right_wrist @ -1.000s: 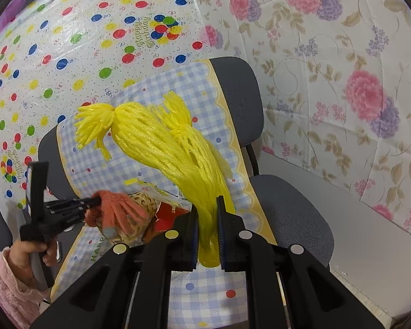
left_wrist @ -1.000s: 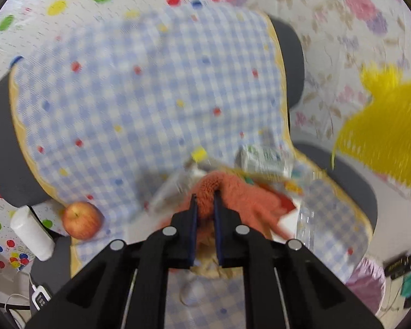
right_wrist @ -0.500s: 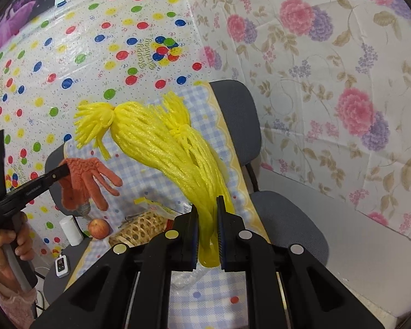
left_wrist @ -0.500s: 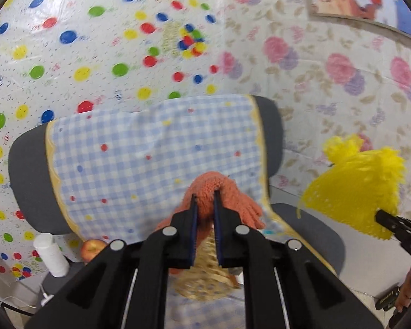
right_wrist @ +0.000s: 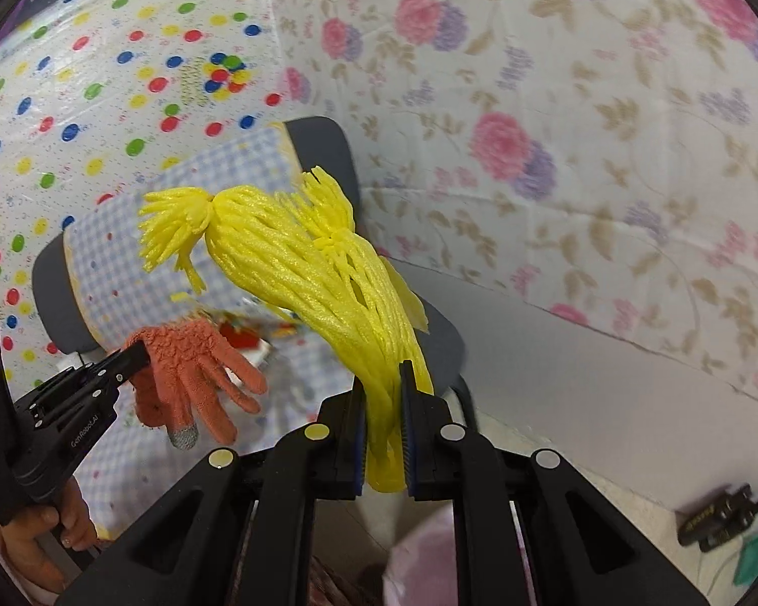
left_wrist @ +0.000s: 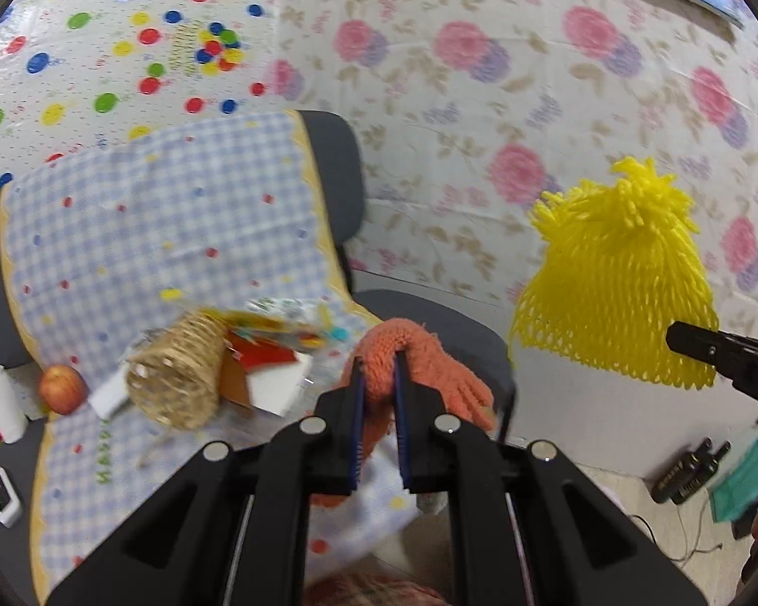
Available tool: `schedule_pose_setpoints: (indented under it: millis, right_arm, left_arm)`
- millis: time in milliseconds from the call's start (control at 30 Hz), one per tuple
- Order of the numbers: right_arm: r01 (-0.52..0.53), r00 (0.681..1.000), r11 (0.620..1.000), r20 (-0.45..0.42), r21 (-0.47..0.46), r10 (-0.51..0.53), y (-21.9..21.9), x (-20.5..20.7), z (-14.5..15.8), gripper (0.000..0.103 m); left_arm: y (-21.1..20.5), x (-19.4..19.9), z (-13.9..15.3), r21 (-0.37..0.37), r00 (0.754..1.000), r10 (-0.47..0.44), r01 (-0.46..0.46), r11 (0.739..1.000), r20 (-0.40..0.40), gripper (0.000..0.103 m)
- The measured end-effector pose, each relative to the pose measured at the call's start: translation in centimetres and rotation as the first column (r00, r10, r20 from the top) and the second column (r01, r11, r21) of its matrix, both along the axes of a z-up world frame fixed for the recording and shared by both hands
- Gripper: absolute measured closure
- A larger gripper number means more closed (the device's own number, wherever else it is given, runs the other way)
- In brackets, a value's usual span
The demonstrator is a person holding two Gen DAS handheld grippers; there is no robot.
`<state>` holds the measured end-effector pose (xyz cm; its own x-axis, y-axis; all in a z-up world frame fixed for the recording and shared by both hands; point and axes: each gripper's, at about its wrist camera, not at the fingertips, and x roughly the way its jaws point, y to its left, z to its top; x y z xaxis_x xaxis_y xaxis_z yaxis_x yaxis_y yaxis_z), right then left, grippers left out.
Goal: Collect trash
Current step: 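Grasp the orange glove with the left tool while the right tool holds the yellow net, then carry glove and net to the pink bin and open both tools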
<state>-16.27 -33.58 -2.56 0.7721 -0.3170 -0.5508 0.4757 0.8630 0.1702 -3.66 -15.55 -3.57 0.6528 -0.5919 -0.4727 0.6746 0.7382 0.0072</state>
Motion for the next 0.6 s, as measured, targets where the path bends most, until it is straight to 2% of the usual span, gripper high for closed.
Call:
schedule_pose_setpoints:
  millis: [100,300,433,600]
  right_arm:
    - [0.058,0.997,0.998,-0.042,0.019,-0.057,-0.5,-3.4,-1.6,0.091]
    - [0.146,0.981,0.989,-0.132,0.030,-0.141,-0.6,-8.1,-4.9,0.091]
    - [0.200,0.960,0.979,-0.209,0.040,-0.188,-0.5,-10.8,-8.0,0.091]
    - [0.233,0.936,0.965,-0.298,0.119,-0.189,-1.2,-11.7,-12.1,0.091]
  left_arm:
    - [-1.2,-2.9,-1.7,0.005,0.998,-0.062,0.062,0.998,0.002,0.095]
    - [-3.2,-7.3,-5.6,0.012,0.983,-0.175,0.176,0.984,-0.057,0.094]
    - [-4.8,-8.7,-8.5,0.058,0.964,-0.233,0.241,0.969,-0.126,0.094]
    - [-6.5,-9.3,-11.1,0.112,0.948,-0.258,0.281,0.953,-0.186,0.094]
